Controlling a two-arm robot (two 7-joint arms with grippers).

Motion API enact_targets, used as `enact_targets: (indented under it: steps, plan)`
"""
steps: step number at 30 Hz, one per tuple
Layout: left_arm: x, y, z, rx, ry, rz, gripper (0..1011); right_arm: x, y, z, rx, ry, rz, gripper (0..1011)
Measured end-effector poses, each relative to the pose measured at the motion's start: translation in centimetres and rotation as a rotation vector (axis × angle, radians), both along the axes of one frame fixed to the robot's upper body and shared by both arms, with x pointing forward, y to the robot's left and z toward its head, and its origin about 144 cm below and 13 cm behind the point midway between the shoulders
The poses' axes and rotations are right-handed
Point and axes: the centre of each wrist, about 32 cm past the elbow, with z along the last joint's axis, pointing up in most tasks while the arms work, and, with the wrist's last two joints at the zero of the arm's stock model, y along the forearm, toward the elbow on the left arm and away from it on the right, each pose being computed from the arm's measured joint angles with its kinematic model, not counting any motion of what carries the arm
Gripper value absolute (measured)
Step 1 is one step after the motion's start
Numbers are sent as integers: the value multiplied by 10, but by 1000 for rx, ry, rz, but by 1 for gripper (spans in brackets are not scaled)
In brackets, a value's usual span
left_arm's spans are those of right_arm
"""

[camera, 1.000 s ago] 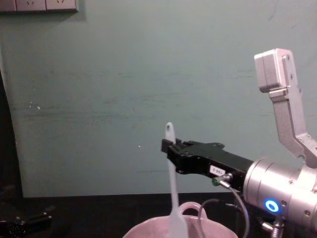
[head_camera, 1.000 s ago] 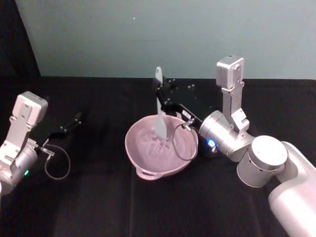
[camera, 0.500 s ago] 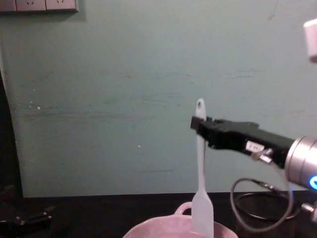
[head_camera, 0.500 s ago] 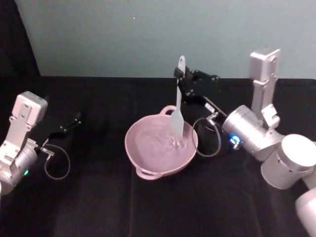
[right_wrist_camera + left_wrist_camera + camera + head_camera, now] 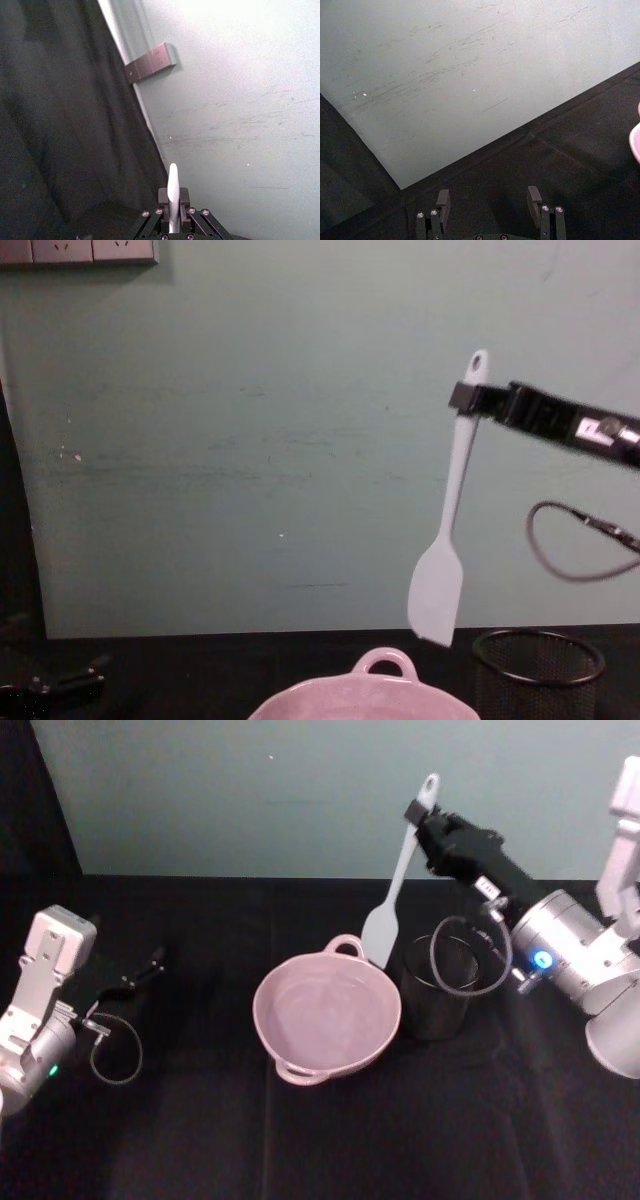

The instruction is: Use the one hand to pick up the spoon and stir the clear water in the bowl.

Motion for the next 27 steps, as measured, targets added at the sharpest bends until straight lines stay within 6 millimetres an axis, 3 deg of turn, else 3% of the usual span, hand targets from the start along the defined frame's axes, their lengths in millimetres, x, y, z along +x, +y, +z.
enact_targets:
  steps: [10,27]
  plan:
    - [0,0,0,0,0,0,1011,5,-36,17,118,113,-2,123]
    - [0,0,0,0,0,0,1011,26,-76,-9,160,250,-47,123]
